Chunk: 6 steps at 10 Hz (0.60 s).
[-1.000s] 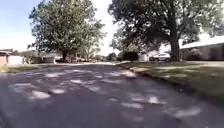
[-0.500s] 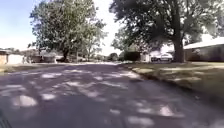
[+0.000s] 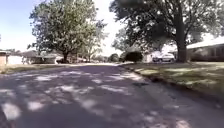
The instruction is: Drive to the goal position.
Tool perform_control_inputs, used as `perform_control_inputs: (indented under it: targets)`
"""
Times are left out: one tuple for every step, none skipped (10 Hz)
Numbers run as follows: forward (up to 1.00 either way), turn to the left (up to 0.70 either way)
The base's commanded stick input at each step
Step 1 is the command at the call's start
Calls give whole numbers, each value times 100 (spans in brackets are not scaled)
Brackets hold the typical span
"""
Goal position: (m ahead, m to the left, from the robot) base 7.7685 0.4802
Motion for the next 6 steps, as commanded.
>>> perform_control_inputs:
  targets:
    - [70,3]
    - [70,3]
    - [70,3]
    - [70,3]
    - [70,3]
    - [70,3]
